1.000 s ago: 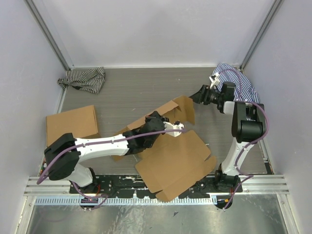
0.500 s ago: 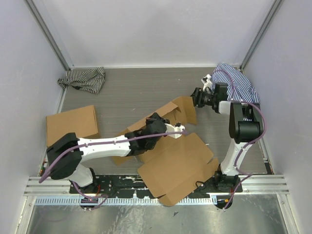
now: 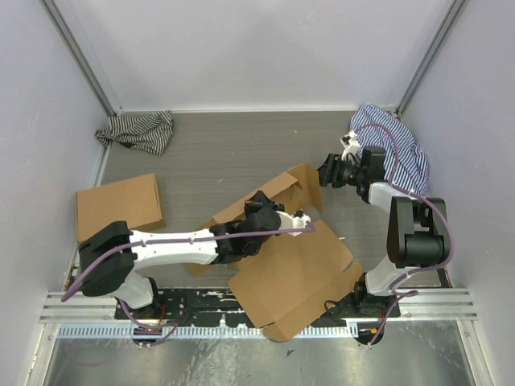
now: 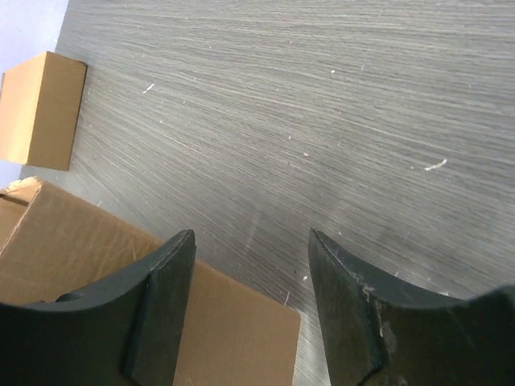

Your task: Fold the paper box

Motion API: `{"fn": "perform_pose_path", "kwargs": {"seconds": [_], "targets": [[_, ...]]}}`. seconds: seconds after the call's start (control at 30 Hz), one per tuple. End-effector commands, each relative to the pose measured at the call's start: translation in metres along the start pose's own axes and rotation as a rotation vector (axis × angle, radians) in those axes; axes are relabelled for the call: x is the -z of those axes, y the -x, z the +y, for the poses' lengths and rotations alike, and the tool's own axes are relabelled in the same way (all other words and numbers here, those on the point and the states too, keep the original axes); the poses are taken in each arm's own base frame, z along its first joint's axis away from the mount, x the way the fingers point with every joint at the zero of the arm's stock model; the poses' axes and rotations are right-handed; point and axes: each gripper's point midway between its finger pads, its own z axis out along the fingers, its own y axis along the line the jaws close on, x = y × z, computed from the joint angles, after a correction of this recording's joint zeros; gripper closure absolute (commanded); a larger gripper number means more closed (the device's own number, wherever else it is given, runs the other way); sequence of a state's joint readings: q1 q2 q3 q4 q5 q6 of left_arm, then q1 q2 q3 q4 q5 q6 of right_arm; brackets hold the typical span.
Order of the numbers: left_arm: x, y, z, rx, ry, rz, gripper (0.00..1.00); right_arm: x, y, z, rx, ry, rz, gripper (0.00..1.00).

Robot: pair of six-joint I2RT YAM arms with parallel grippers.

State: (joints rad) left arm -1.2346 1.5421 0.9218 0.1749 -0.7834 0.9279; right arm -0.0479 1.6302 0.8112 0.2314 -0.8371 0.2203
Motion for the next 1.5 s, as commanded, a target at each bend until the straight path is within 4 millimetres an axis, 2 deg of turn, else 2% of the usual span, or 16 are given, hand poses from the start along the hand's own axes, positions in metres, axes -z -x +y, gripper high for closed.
{"fn": "perform_pose_path", "kwargs": {"seconds": [0.0, 0.2, 0.5, 0.77, 0.93, 1.17, 1.3, 1.47], "targets": [[0.014, 0.019, -0.001, -0.006, -0.025, -0.048, 1.00, 0.013, 0.004, 0.010, 0.048, -0.024, -0.030, 0.37], [0.023, 0.025, -0.006, -0.010, -0.030, -0.054, 1.00, 0.022, -0.005, 0.020, 0.039, -0.025, -0.024, 0.38], [0.022, 0.022, -0.013, -0.021, -0.035, -0.023, 1.00, 0.031, -0.014, 0.038, 0.035, -0.022, -0.054, 0.40], [0.027, 0.027, -0.022, -0.004, -0.051, -0.017, 1.00, 0.031, -0.039, 0.050, 0.073, -0.075, -0.029, 0.40], [0.029, 0.029, -0.029, -0.007, -0.055, -0.011, 1.00, 0.040, -0.042, 0.054, 0.103, -0.102, -0.068, 0.38], [0.028, 0.028, -0.033, -0.012, -0.054, 0.006, 1.00, 0.043, -0.046, 0.078, 0.199, -0.059, -0.120, 0.36], [0.026, 0.027, -0.033, -0.016, -0.038, 0.023, 1.00, 0.042, -0.056, 0.081, 0.210, -0.056, -0.114, 0.36], [0.026, 0.027, -0.028, -0.008, -0.021, 0.041, 1.00, 0.046, -0.054, 0.085, 0.218, -0.070, -0.146, 0.36]]}}
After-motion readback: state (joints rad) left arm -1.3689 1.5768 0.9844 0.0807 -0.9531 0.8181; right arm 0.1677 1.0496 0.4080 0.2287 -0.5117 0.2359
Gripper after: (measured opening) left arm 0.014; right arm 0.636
